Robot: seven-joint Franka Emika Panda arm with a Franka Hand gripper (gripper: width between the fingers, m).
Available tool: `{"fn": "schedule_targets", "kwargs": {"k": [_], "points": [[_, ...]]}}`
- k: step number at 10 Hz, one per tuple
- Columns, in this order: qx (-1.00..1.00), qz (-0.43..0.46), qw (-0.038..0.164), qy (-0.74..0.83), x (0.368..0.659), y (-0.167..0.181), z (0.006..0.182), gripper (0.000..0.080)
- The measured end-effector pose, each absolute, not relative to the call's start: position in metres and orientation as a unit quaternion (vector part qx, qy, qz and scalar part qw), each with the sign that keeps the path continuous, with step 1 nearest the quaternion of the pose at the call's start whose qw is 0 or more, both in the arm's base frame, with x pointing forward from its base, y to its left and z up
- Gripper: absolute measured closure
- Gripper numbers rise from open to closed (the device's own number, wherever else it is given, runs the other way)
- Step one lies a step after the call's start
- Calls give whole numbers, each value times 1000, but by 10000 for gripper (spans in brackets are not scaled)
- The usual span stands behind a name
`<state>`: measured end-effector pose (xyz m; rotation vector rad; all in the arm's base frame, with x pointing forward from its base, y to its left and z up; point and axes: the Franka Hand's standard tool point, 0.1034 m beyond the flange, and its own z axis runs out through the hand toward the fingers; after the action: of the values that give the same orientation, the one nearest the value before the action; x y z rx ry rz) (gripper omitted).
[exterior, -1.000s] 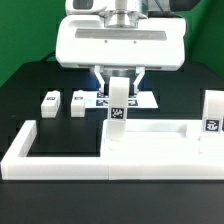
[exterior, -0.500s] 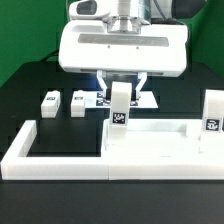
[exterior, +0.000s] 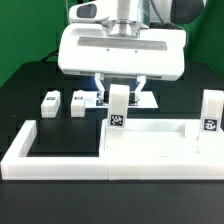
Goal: Assemble desk
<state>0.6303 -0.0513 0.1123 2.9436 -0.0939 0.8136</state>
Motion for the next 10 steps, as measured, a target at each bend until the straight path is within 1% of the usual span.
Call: {"fn": "schedule_targets", "kwargs": {"k": [1, 2, 3, 4, 8, 9, 10], "points": [[963, 266, 43, -31, 630, -51, 112, 277], [963, 266, 43, -31, 630, -51, 112, 277], [963, 266, 43, -31, 630, -51, 112, 177], [963, 266, 43, -31, 630, -51, 112, 158], [963, 266, 43, -31, 630, -51, 112, 150], [965, 259, 40, -32, 630, -51, 111, 150], [971, 235, 25, -35, 631, -49, 114, 150]]}}
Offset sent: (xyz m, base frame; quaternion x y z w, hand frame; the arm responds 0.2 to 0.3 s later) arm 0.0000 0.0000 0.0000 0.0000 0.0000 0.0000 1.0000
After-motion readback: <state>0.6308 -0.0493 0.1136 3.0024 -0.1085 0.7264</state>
